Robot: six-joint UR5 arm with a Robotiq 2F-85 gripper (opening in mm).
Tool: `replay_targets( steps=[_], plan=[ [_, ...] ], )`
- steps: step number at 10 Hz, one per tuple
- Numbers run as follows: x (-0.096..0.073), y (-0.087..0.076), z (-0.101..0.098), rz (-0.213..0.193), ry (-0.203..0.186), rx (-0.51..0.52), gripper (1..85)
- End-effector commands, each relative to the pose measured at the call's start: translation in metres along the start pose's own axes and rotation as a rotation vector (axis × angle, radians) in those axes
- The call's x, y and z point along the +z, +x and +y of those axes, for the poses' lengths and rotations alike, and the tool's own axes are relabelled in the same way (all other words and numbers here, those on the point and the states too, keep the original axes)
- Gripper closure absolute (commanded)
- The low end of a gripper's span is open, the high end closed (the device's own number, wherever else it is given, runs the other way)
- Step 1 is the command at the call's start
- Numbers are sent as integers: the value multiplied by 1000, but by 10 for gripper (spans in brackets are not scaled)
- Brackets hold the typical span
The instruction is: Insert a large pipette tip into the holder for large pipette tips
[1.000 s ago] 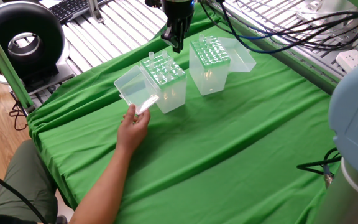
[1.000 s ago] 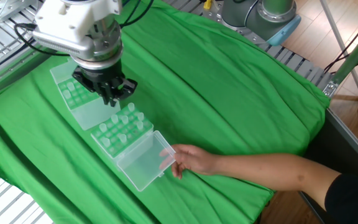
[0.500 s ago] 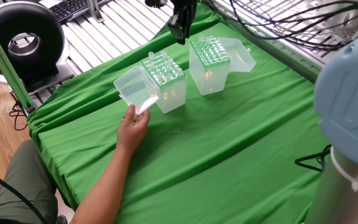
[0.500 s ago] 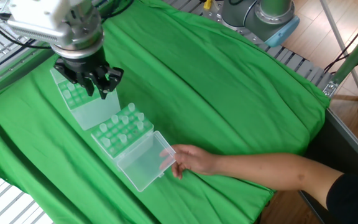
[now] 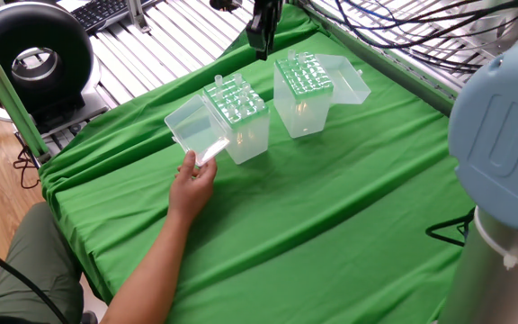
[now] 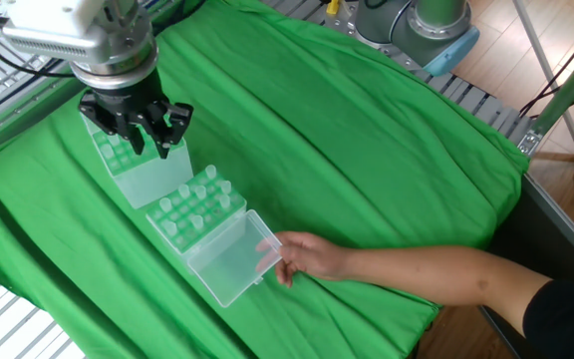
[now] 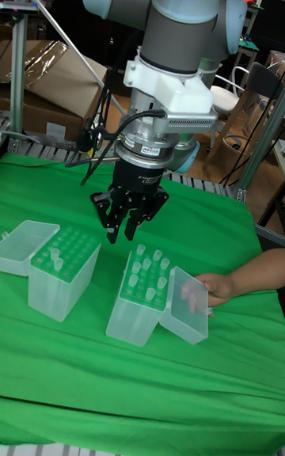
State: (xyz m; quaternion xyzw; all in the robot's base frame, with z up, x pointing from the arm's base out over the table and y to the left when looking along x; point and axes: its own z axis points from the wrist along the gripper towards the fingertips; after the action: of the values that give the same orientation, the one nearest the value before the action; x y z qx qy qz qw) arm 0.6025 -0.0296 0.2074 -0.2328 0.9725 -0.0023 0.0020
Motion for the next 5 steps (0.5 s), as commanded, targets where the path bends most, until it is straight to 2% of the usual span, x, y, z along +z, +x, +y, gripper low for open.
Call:
replay_targets(
  steps=[1, 3, 4, 5],
  plan=[
    [-2, 4, 11, 19, -48, 181, 510],
    [-2, 1, 13, 7, -56, 265, 493],
    [-2, 0, 5, 2, -26, 279, 497],
    [0, -1, -1, -3, -25, 265, 503]
  ],
)
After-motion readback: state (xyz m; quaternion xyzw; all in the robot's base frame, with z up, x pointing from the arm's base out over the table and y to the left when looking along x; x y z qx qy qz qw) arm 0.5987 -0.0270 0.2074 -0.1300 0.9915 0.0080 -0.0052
